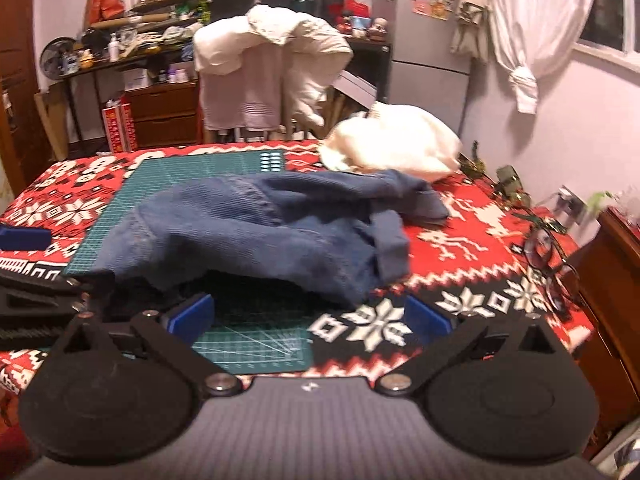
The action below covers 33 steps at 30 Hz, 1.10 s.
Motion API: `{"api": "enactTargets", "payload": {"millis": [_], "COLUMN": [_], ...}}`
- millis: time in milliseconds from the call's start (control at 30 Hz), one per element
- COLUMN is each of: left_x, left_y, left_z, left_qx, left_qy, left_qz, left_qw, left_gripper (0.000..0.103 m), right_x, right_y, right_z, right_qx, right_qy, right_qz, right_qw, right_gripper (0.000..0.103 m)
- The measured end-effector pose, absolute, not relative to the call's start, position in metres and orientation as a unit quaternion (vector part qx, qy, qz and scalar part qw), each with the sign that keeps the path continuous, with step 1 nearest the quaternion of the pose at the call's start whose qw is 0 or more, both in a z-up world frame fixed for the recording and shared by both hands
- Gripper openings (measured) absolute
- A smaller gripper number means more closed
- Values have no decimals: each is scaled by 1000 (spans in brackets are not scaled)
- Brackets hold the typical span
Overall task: Fold clothes
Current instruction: 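Grasp the denim jacket with the right gripper and drag it onto the green mat, then grasp a jacket edge with the left gripper while the right gripper holds another edge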
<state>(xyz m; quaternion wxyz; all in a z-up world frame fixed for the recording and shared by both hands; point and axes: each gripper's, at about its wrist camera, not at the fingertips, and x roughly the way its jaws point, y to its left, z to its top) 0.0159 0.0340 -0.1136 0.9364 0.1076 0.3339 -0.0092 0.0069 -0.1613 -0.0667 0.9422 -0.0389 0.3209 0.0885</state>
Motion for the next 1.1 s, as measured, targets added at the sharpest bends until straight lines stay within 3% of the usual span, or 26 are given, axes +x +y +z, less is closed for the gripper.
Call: {"api": "enactTargets", "payload": {"millis": [167,300,400,467,1100], "left_x": [35,48,52,51,8], "left_y": [17,19,28,35,124], "left_z": [-129,-133,-131,-130,-111], "left_qx": [134,128,112,109,-22], "left_qy": [343,344,344,340,373], "left_qz": [-10,16,36,47,90], "left_qw": [930,930,932,933,923], "left_gripper": [70,48,20,10,9], "right_x": [14,23,29,33,38], "right_y": [-176,-177,-175,-172,-149], "right_z": [-70,-79,-87,-93,-94], "right_qx": [-16,-15,-16,-20,-33], "right_qy": [337,349,357,361,354], "right_qz": [75,65,60,61,92], "right_qw": [938,935,932,930,930], "right_gripper": [103,103,102,102,102]}}
